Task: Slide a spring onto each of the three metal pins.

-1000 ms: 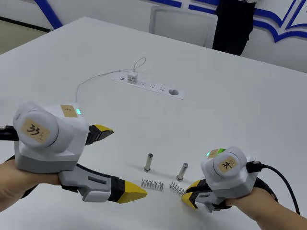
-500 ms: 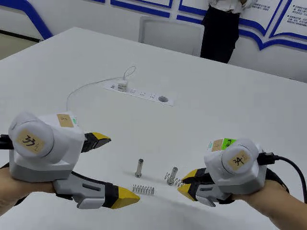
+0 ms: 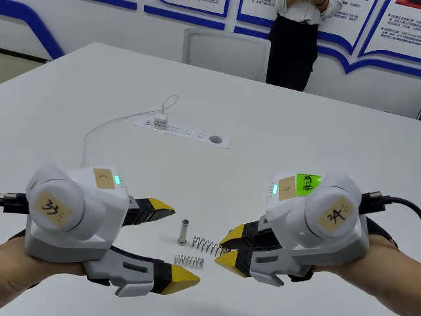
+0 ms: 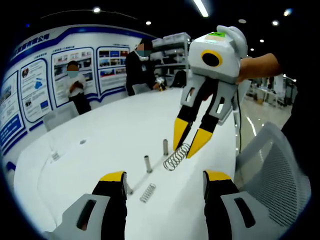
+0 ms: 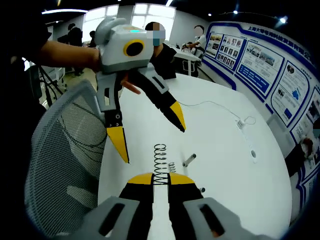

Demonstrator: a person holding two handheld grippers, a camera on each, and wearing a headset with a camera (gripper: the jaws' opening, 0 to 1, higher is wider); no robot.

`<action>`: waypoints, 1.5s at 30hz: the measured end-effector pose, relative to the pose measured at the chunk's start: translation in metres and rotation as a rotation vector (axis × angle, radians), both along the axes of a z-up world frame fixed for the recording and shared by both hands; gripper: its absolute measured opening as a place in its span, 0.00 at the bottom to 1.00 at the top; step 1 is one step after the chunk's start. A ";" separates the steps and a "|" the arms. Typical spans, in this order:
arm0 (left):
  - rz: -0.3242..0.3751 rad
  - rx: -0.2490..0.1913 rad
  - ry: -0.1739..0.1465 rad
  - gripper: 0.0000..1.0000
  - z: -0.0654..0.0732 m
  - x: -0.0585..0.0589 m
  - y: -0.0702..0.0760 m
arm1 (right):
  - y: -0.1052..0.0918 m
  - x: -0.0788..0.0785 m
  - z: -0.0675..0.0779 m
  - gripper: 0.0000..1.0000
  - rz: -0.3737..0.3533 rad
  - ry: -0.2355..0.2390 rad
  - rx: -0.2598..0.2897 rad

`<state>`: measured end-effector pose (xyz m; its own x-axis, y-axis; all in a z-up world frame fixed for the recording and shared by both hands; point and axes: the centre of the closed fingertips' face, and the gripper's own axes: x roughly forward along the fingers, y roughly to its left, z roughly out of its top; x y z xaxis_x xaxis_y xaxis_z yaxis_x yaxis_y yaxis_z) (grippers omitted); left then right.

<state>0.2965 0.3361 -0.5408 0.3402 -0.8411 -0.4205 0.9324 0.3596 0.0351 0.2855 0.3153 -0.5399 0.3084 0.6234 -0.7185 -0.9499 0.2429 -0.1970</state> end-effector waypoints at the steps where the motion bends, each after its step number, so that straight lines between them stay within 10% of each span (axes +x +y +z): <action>1: -0.007 0.001 -0.003 0.61 0.000 -0.001 -0.001 | 0.000 -0.001 0.001 0.10 0.004 -0.001 -0.002; 12: -0.117 -0.034 -0.048 0.26 0.016 -0.015 -0.019 | -0.001 -0.010 0.004 0.10 0.056 -0.037 -0.011; 45: -0.233 0.041 -0.159 0.10 0.011 -0.034 -0.029 | -0.006 -0.018 0.006 0.14 0.100 -0.066 -0.011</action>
